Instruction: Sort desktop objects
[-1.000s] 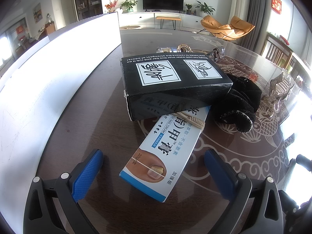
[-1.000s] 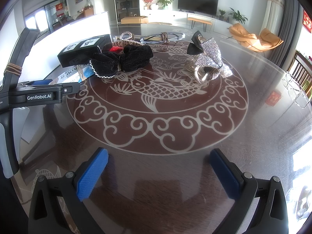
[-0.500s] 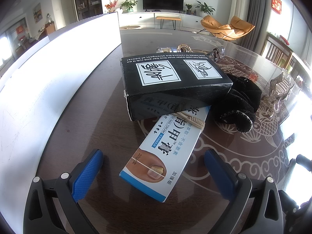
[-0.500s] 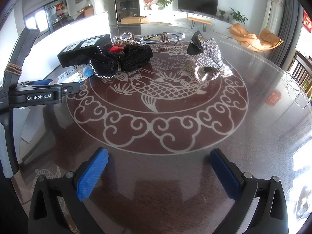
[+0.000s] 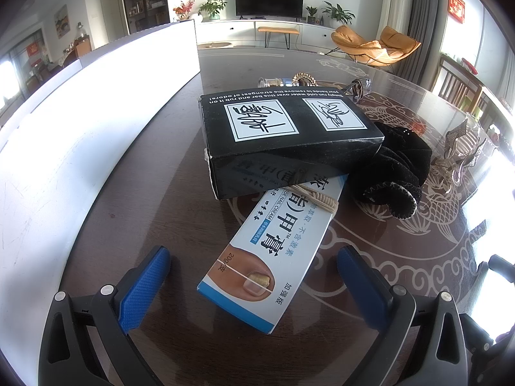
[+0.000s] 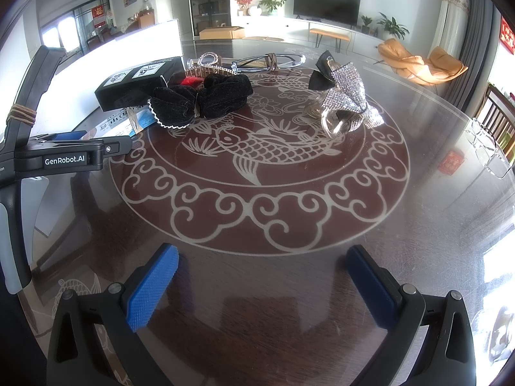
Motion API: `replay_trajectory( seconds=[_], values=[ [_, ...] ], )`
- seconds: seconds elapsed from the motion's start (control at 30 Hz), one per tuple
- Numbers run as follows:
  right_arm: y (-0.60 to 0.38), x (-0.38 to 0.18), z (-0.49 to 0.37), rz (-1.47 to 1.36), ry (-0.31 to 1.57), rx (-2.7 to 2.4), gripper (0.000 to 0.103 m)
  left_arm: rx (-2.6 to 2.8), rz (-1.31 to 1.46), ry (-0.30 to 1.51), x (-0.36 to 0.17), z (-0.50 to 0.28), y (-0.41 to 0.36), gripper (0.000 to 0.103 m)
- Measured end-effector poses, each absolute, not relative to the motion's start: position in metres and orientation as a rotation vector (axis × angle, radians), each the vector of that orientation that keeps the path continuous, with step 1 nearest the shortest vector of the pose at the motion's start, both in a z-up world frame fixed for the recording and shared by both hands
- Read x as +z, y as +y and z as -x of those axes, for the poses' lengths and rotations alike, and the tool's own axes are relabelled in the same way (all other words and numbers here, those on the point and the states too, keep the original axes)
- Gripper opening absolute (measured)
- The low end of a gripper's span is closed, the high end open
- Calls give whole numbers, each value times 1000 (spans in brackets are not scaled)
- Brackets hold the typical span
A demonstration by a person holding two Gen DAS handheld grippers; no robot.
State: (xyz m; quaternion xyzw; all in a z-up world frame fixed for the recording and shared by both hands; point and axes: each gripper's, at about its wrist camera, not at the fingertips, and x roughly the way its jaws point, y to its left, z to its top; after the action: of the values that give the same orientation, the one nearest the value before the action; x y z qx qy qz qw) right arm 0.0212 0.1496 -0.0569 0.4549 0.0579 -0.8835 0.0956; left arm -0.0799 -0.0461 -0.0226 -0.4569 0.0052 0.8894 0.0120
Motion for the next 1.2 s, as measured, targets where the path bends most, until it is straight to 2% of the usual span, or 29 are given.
replay_trajectory(
  seconds=[1.2],
  values=[
    [150,-57,-21,-1348,171,-2619,103,2773,1425,16,-23,80,-45,103]
  ],
)
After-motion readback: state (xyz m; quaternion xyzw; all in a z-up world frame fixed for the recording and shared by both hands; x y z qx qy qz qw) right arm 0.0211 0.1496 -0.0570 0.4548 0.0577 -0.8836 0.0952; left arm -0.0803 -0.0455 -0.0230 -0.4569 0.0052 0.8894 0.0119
